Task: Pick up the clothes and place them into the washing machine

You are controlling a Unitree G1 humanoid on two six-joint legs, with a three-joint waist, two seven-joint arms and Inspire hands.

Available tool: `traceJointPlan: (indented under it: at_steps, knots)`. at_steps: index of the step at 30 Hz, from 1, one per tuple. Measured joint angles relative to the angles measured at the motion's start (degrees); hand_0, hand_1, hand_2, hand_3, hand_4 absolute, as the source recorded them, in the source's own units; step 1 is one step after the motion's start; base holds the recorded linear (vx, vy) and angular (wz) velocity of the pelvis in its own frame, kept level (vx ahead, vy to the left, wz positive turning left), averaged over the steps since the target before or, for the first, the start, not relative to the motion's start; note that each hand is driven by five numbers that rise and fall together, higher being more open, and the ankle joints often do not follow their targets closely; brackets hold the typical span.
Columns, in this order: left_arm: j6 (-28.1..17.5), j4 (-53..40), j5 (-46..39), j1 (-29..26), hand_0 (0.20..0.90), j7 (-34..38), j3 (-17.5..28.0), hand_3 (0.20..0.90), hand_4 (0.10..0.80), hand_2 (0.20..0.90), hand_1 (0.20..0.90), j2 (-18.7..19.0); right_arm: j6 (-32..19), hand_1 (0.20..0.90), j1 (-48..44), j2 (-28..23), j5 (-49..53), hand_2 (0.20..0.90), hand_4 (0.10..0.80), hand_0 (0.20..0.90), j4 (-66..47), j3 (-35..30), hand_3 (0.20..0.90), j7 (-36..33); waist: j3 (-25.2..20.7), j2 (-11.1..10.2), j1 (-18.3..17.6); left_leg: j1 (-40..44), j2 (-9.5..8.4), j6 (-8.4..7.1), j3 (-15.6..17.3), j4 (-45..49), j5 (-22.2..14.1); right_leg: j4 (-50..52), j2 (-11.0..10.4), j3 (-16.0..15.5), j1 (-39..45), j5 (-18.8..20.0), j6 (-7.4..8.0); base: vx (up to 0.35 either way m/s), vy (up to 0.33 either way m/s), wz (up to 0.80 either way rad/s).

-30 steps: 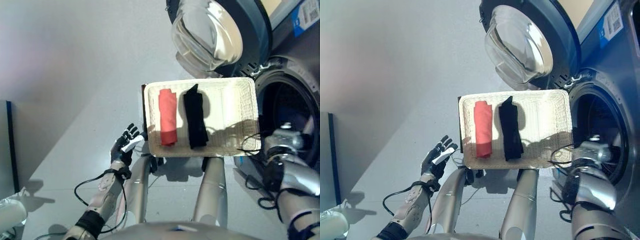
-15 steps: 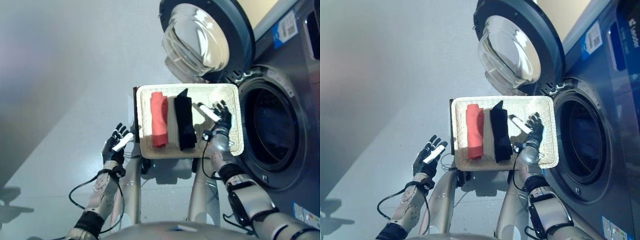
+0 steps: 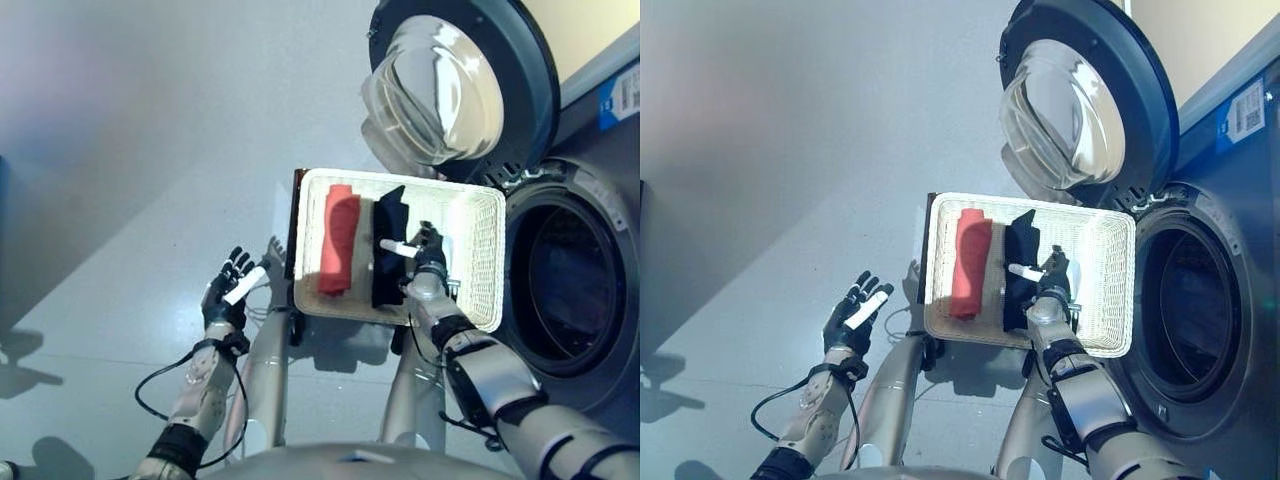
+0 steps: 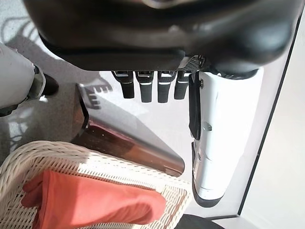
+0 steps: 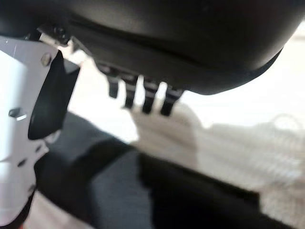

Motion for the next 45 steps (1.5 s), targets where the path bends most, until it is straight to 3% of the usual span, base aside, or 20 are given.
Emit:
traceJointPlan:
  at_steps: [6, 12, 20, 21, 22, 23, 30, 43, 45]
  knots:
    - [0.0, 0.0, 1.0, 0.0, 0.9, 0.0, -0.2, 0.9, 0.8, 0.9, 0.9, 0.4, 2.5, 0.9, -0.4, 1.8, -5.6, 0.9, 0.8, 0.9, 2.4, 3.7, 0.9, 0.1, 0.0, 0.0, 0.4, -0.5, -0.3, -0.06, -0.7, 0.2, 0.2, 0.8, -0.2, -0.5, 0.1, -0.1, -0.11, 0.013, 0.0, 0.06]
    - [0.1, 0.0, 1.2, -0.4, 0.9, -0.4, -0.9, 0.9, 0.8, 0.9, 0.9, 0.9, 3.9, 0.9, -1.4, 2.2, -6.3, 0.9, 0.8, 0.9, 6.8, 3.8, 0.9, -0.2, 0.2, 0.2, 1.4, -0.9, -2.01, -0.57, -4.5, -0.6, 1.7, 0.9, -2.0, -4.5, 2.6, -0.9, -0.11, 0.028, -0.02, 0.36]
    - [0.4, -0.2, 1.3, 0.0, 0.9, -0.8, -2.1, 0.9, 0.8, 0.9, 0.9, 3.5, 7.2, 0.9, -2.7, 1.0, -9.6, 0.9, 0.8, 0.9, 11.3, 3.8, 0.9, -1.3, 0.4, 0.0, 3.9, -1.3, -3.14, -0.03, -5.3, -1.9, 3.3, 0.8, -3.7, -6.5, 4.0, -1.3, -0.12, 0.026, -0.011, 0.24]
    - [0.5, -0.2, 1.6, 0.1, 0.9, -1.0, -2.1, 0.9, 0.8, 0.9, 0.9, 3.7, 7.6, 0.842, -2.7, 0.8, -10.2, 0.842, 0.759, 0.842, 11.7, 3.8, 0.842, -1.3, 0.4, 0.0, 4.3, -1.5, -3.21, -0.03, -5.3, -1.9, 3.4, 0.8, -3.9, -6.7, 4.0, -1.3, -0.11, 0.016, -0.003, 0.12]
    - [0.7, -0.3, 1.7, 0.1, 0.9, -1.4, -2.2, 0.9, 0.8, 0.9, 0.9, 3.7, 8.0, 0.491, -2.7, 0.4, -11.0, 0.491, 0.508, 0.491, 12.3, 3.9, 0.491, -1.3, 0.4, 0.1, 4.8, -1.6, -3.31, -0.01, -5.4, -1.9, 3.4, 0.8, -4.0, -7.0, 4.0, -1.3, -0.11, 0.015, -0.001, 0.18]
    - [0.7, -0.6, 1.7, 0.3, 0.9, -1.8, -2.2, 0.9, 0.8, 0.9, 0.9, 3.9, 8.7, 0.2, -2.8, -0.2, -12.1, 0.2, 0.3, 0.2, 13.0, 3.9, 0.2, -1.5, 0.4, 0.0, 5.0, -2.0, -3.84, 0.06, -6.0, -2.1, 3.6, 0.8, -4.5, -7.6, 4.0, -1.4, -0.07, 0.017, -0.003, 0.18]
    - [1.9, -1.8, 1.8, 0.9, 0.9, -3.9, -2.0, 0.9, 0.8, 0.9, 0.9, 4.6, 11.1, 0.2, -3.4, -5.9, -14.1, 0.2, 0.3, 0.2, 14.5, 0.9, 0.2, 1.5, 0.4, 0.1, 7.0, -3.1, -4.98, 0.65, -6.2, -2.4, 4.3, 0.7, -5.9, -8.6, 4.0, -1.6, 0.21, 0.026, 0.008, 0.16]
    - [2.8, -2.9, 2.9, 0.8, 0.9, -4.7, -2.1, 0.9, 0.8, 0.9, 0.9, 5.5, 11.2, 0.2, -2.3, -4.3, -13.5, 0.2, 0.3, 0.2, 14.7, -2.0, 0.2, 3.9, 0.3, 0.2, 7.8, -3.0, -5.09, 1.19, -5.1, -1.9, 3.9, 0.4, -6.1, -8.1, 3.9, -1.7, 0.12, 0.001, 0.0, 0.0]
    - [2.9, -3.0, 2.9, 0.8, 0.9, -4.7, -2.1, 0.9, 0.8, 0.9, 0.9, 5.6, 11.0, 0.2, -2.2, -4.8, -11.3, 0.2, 0.3, 0.2, 14.6, -5.0, 0.2, 3.8, 0.2, 0.3, 7.6, -3.0, -5.08, 1.22, -4.9, -1.8, 3.9, 0.3, -6.2, -7.7, 3.8, -1.6, 0.1, 0.005, 0.004, -0.02]
